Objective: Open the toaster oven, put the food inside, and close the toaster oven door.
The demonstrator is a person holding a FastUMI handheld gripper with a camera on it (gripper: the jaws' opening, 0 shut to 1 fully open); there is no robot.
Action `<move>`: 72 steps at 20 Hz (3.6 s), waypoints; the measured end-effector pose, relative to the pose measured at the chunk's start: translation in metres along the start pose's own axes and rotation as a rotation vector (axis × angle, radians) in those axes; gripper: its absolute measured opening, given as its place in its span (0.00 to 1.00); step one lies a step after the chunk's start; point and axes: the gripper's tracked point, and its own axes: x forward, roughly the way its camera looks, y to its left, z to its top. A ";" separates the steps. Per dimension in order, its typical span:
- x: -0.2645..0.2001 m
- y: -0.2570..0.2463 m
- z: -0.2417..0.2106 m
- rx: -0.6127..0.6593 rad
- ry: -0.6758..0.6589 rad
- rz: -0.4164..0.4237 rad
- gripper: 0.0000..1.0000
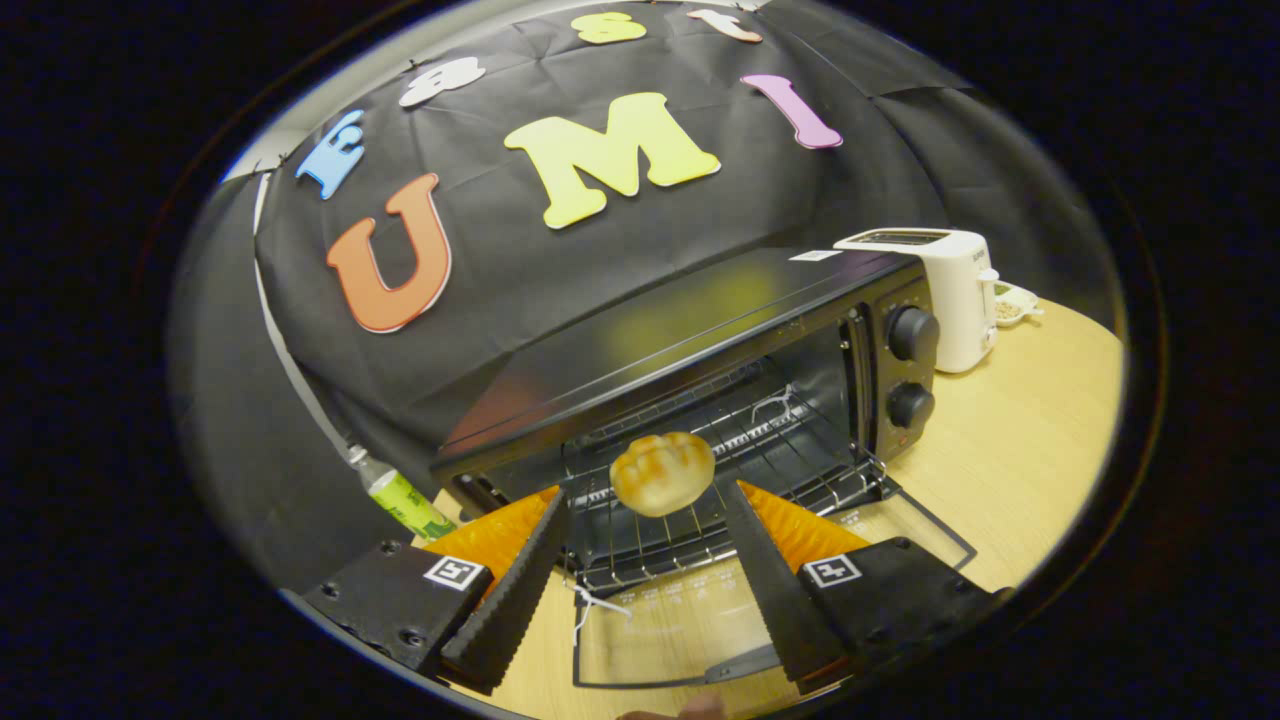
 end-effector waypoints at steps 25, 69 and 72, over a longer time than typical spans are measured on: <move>-0.083 -0.073 -0.155 -0.295 0.471 0.035 1.00; -0.287 0.006 0.123 -0.432 -0.280 0.084 1.00; -0.322 0.000 0.125 -0.418 -0.306 0.077 1.00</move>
